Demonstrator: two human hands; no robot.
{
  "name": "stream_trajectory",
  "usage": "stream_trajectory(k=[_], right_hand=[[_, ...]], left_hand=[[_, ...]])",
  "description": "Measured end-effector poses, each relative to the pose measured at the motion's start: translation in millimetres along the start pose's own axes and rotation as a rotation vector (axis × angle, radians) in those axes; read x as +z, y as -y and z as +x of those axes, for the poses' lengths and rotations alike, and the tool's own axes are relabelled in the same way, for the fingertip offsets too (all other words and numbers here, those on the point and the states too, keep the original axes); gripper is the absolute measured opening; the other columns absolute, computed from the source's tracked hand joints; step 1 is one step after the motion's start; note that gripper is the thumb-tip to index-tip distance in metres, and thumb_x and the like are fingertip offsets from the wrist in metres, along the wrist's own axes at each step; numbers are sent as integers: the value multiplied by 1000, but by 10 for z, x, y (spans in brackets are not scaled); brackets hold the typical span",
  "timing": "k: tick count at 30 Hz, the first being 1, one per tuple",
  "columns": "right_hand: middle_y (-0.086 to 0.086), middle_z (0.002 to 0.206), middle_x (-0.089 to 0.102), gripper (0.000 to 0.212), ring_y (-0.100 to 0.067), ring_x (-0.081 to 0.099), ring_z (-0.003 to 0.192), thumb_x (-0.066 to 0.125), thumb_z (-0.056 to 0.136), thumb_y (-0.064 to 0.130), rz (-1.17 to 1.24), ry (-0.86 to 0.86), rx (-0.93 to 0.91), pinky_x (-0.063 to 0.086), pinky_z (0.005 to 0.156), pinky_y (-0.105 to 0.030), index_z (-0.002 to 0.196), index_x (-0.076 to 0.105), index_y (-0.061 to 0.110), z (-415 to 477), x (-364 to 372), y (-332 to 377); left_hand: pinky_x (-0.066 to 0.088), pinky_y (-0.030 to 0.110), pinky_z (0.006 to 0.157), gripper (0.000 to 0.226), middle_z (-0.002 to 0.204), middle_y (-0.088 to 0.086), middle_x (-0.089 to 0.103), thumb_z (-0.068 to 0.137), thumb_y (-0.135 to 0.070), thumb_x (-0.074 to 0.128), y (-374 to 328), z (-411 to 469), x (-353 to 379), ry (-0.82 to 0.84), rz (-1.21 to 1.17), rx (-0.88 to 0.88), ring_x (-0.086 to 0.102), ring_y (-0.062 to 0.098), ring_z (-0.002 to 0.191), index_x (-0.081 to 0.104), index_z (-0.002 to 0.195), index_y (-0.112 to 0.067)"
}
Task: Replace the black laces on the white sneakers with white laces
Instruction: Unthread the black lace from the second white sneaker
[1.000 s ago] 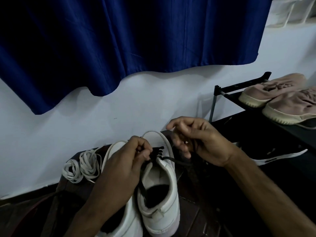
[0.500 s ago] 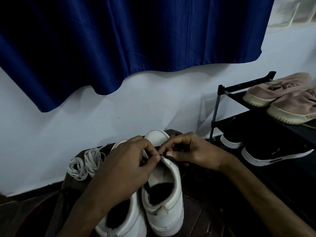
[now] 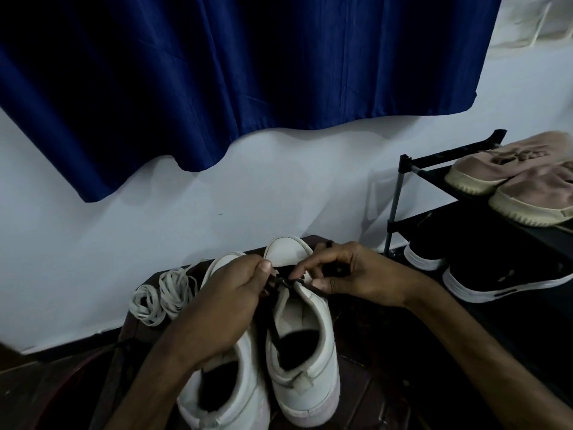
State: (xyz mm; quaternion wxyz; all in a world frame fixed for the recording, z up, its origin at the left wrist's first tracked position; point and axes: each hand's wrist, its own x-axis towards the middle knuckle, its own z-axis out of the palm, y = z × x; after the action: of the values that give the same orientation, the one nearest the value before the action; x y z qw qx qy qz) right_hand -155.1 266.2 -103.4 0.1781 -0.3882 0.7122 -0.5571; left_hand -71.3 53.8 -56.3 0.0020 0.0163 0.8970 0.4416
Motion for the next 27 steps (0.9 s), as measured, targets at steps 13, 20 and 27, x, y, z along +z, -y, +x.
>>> stream_trajectory(k=[13, 20, 27], right_hand=[[-4, 82, 48, 26, -9, 51, 80, 67, 91, 6, -22, -7, -4, 43, 78, -18, 116, 71, 6, -9, -8, -24], [-2, 83, 49, 28, -8, 50, 81, 67, 91, 8, -38, 25, 40, 43, 79, -18, 118, 70, 10, -33, -59, -8], [-10, 63, 64, 25, -15, 56, 49, 61, 95, 21, -40, -53, 293, 47, 53, -23, 119, 66, 17, -191, -239, 42]], left_hand=[[51, 33, 68, 10, 84, -4, 65, 84, -36, 65, -36, -19, 1, -73, 107, 192, 65, 14, 72, 65, 78, -28], [45, 18, 49, 15, 76, 13, 64, 98, -17, 56, -5, -26, 10, -26, -350, -62, 58, 9, 59, 65, 87, -13], [51, 27, 77, 9, 87, -20, 70, 85, -41, 68, -111, -46, -16, -34, 138, 166, 64, 6, 79, 73, 89, -35]])
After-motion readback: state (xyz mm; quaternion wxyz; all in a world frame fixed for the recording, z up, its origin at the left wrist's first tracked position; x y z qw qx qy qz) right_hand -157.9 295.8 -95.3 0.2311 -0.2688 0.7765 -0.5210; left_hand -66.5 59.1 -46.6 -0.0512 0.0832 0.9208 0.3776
